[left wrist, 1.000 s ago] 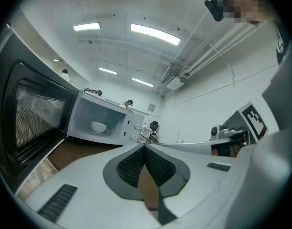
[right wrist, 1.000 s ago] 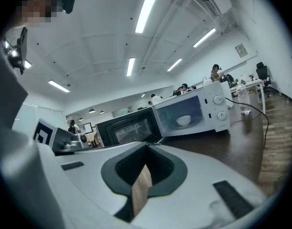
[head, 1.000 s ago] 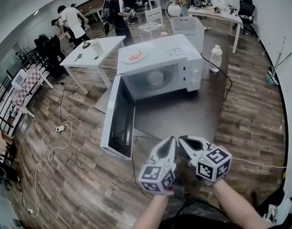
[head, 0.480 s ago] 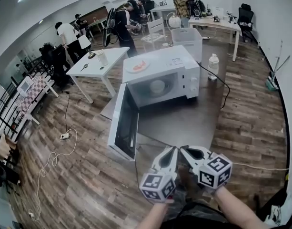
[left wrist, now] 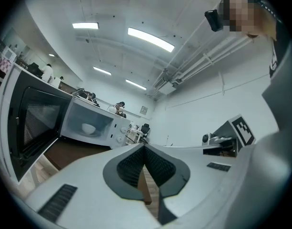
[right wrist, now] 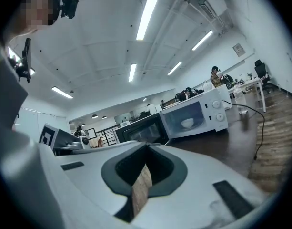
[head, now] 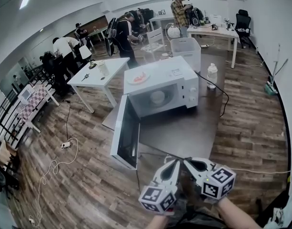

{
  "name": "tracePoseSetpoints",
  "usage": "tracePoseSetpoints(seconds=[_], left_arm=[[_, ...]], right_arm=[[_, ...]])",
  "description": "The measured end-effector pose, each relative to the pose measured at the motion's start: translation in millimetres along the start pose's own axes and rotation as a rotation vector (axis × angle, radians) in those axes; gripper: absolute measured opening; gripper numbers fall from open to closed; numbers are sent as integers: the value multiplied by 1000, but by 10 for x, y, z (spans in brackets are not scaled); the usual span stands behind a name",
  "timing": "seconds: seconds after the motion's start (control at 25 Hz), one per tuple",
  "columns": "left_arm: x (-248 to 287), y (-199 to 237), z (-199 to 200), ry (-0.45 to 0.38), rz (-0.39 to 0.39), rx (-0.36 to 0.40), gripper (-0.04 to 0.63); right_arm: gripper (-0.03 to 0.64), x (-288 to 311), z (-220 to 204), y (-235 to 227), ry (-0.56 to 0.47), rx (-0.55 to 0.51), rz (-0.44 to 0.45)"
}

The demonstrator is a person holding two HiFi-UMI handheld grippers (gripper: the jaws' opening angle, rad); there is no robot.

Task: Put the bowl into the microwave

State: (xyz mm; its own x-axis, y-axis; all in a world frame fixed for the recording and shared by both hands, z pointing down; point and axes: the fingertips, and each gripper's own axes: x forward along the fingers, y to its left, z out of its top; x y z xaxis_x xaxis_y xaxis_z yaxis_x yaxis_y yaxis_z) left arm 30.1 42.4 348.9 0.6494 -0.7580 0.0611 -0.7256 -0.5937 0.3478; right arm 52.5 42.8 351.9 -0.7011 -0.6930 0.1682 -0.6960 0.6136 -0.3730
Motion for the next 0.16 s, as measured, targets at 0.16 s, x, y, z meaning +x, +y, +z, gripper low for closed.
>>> tracePoseSetpoints(seconds=[0.16], left_arm=[[34, 38, 10, -8, 3, 14, 2]], right_arm=[[0, 37, -3, -50, -4, -1, -13]])
